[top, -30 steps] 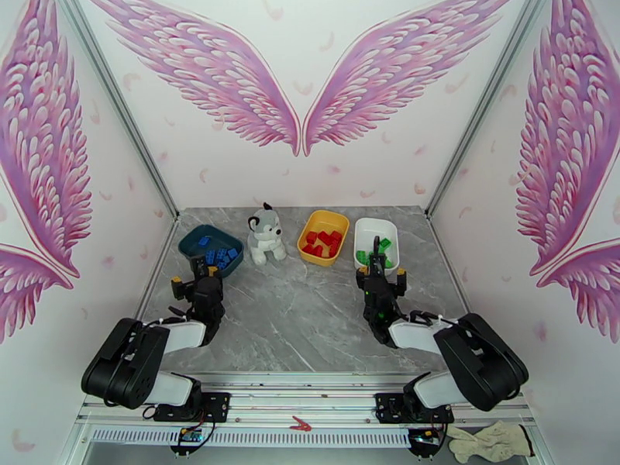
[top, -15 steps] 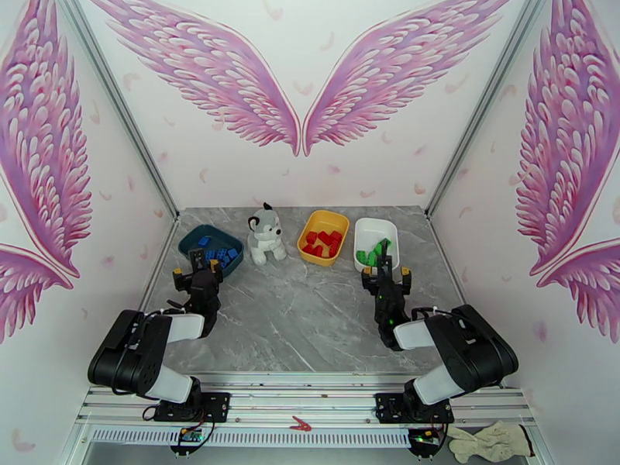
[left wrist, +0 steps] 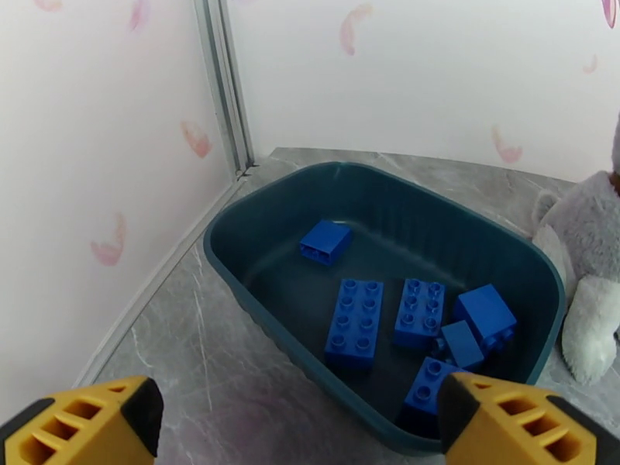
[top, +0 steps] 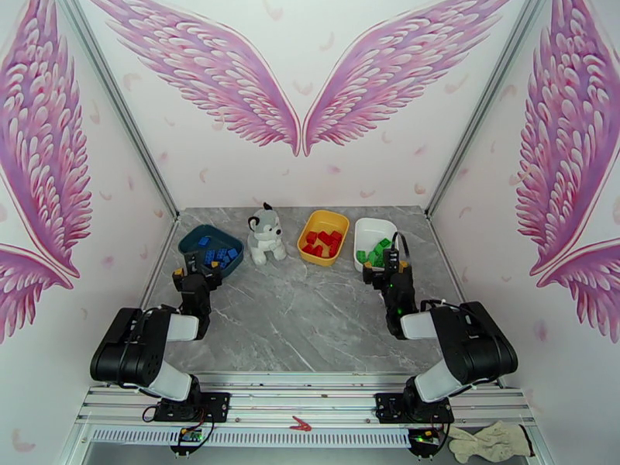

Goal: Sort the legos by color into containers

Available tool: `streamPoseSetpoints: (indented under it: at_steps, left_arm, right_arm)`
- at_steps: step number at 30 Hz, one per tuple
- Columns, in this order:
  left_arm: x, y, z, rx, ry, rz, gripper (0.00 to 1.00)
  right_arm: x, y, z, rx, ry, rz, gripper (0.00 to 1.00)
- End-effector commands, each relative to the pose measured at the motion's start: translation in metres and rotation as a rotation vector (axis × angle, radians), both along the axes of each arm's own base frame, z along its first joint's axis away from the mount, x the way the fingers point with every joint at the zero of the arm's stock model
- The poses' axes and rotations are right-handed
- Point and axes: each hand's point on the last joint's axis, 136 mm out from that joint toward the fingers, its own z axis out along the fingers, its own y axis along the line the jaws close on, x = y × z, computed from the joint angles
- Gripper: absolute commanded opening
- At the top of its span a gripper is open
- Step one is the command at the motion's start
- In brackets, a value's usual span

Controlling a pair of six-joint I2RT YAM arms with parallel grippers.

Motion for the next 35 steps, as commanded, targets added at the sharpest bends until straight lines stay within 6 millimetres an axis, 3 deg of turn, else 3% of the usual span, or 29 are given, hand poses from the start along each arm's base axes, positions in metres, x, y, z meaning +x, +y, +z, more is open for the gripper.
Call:
streamPoseSetpoints:
  at_steps: [1,35]
  left_arm:
    - [0.0040,-0.0030,0.0001,-0.028,0.009,-0.019,0.99]
    - [0.0044,-0.0046,0.0011,-0.017,0.006,-0.020,0.99]
  right_arm:
    - [-0.0031,0.0045,-0.0124,0.047,0.064,0.028,0.99]
    - [-0.0037,0.0010,-0.0114,0.043,0.059,-0.001,0.99]
